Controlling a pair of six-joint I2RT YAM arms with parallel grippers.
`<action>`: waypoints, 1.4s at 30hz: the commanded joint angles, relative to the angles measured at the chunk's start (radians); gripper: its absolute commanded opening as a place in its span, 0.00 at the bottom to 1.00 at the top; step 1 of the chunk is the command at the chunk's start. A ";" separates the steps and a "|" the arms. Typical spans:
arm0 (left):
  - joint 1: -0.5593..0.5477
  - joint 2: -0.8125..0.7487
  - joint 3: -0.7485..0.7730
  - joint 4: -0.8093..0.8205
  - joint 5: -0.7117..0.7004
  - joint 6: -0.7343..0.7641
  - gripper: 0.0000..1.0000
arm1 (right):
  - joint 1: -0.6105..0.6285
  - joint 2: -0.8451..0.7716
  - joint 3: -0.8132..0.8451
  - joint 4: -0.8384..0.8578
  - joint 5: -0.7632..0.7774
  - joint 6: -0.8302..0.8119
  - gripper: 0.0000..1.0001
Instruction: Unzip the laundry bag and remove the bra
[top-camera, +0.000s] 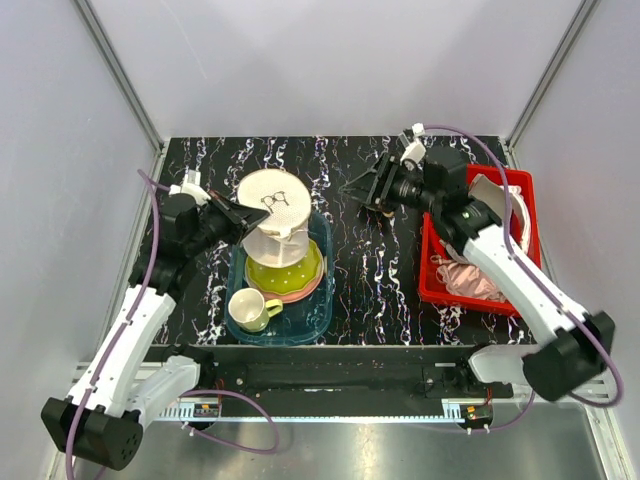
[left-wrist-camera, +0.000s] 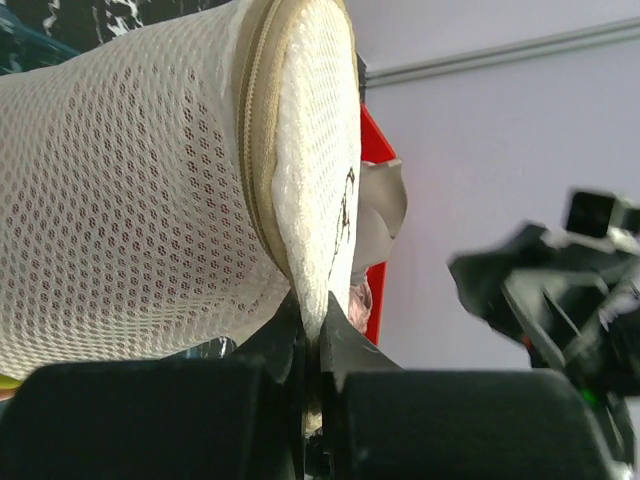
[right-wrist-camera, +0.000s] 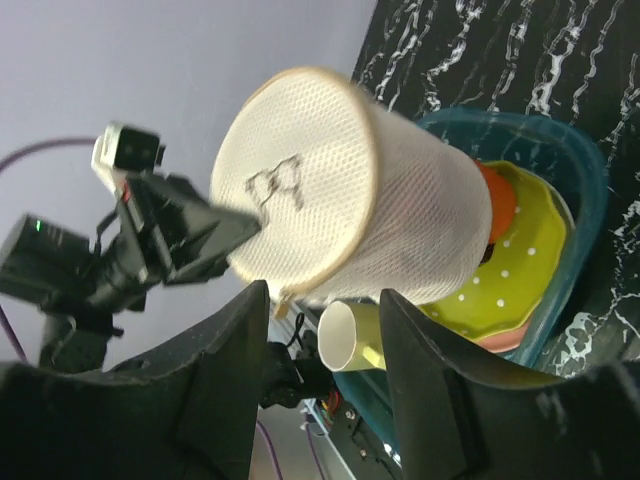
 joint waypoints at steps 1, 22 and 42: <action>-0.024 -0.015 0.114 -0.047 -0.147 0.041 0.00 | 0.156 -0.084 0.055 -0.252 0.291 -0.213 0.56; -0.086 0.042 0.177 -0.067 -0.203 0.061 0.00 | 0.493 0.156 0.294 -0.327 0.465 -0.300 0.56; -0.086 0.030 0.171 -0.064 -0.189 0.068 0.00 | 0.494 0.210 0.339 -0.330 0.474 -0.332 0.44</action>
